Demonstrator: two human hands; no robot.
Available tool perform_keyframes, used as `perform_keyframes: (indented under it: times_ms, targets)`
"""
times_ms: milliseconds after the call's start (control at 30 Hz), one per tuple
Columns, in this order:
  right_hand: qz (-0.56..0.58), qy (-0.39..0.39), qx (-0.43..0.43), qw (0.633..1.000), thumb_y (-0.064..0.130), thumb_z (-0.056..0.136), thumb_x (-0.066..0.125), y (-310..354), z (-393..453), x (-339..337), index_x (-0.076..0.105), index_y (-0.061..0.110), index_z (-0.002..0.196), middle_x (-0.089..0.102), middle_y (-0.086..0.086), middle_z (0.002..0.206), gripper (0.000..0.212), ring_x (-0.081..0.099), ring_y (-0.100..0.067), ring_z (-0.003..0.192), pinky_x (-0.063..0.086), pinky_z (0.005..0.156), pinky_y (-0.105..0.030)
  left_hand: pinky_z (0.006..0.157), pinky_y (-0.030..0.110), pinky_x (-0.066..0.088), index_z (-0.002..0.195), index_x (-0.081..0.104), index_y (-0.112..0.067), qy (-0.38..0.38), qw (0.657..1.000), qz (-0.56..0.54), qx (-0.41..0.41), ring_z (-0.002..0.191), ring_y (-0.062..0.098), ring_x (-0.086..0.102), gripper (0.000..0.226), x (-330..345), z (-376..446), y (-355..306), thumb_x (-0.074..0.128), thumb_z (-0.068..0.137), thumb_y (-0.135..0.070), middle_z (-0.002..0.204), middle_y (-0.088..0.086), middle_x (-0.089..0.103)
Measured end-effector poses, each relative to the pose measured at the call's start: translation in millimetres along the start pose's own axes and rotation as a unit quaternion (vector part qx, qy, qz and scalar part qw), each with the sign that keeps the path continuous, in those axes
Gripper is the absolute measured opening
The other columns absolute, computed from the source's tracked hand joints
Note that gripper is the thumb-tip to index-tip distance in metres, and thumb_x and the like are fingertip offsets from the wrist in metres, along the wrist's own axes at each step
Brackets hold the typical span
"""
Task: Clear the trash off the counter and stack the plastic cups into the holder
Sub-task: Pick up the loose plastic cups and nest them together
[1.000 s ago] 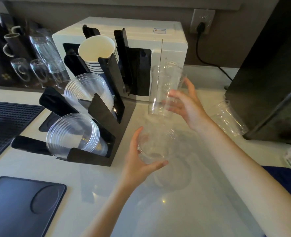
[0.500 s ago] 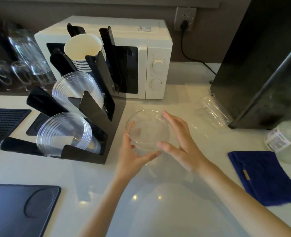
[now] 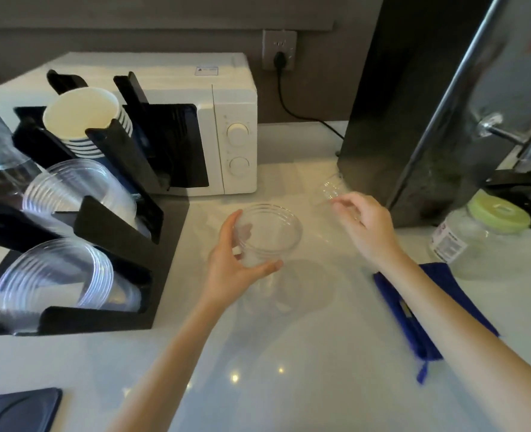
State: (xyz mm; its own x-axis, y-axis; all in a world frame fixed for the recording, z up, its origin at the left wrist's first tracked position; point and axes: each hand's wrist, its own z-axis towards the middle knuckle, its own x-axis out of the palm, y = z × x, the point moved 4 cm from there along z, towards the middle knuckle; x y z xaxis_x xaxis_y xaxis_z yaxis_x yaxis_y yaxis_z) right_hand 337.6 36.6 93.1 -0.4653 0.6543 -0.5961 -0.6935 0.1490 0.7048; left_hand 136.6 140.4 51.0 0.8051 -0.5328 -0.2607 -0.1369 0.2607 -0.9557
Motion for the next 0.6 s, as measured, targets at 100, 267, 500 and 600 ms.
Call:
perform_keyframes:
  times_ms: [100, 267, 500, 600]
  targets:
    - [-0.151, -0.004, 0.026, 0.988, 0.024, 0.091, 0.051, -40.2, 23.3, -5.5, 0.056, 0.007, 0.113, 0.061, -0.013, 0.115, 0.029, 0.05, -0.027, 0.11, 0.042, 0.085, -0.035, 0.085, 0.018, 0.04, 0.134, 0.028, -0.032, 0.005, 1.0, -0.015, 0.0, 0.103, -0.002, 0.045, 0.099, 19.5, 8.1, -0.5, 0.085, 0.054, -0.018, 0.106, -0.037, 0.038]
    - [-0.27, 0.068, 0.076, 0.957, 0.022, 0.086, 0.058, -83.8, 36.7, 13.7, 0.039, 0.005, 0.128, 0.05, -0.018, 0.131, 0.049, 0.04, -0.036, 0.122, 0.038, 0.096, -0.042, 0.086, 0.018, 0.042, 0.125, 0.028, -0.044, -0.001, 0.999, -0.037, -0.004, 0.114, 0.007, 0.048, 0.098, 39.4, 16.4, 6.4, 0.087, 0.051, -0.02, 0.121, -0.011, 0.051]
    - [-0.259, 0.012, 0.075, 0.963, 0.01, 0.083, 0.06, -91.7, 39.0, 12.0, 0.039, 0.007, 0.13, 0.052, -0.017, 0.13, 0.051, 0.043, -0.037, 0.119, 0.037, 0.096, -0.041, 0.081, 0.006, 0.045, 0.125, 0.029, -0.043, 0.003, 0.999, -0.045, -0.009, 0.116, 0.005, 0.048, 0.097, 43.1, 22.3, 10.2, 0.087, 0.051, -0.016, 0.125, -0.007, 0.051]
    - [-0.069, -0.049, 0.075, 0.994, 0.015, 0.082, 0.065, -64.3, 37.1, -1.2, 0.038, 0.014, 0.131, 0.054, -0.008, 0.129, 0.056, 0.047, -0.025, 0.118, 0.04, 0.095, -0.036, 0.083, 0.006, 0.043, 0.128, 0.027, -0.042, 0.009, 0.999, -0.04, -0.006, 0.116, 0.006, 0.047, 0.098, 42.4, 21.0, 10.5, 0.086, 0.053, -0.018, 0.124, -0.008, 0.051]
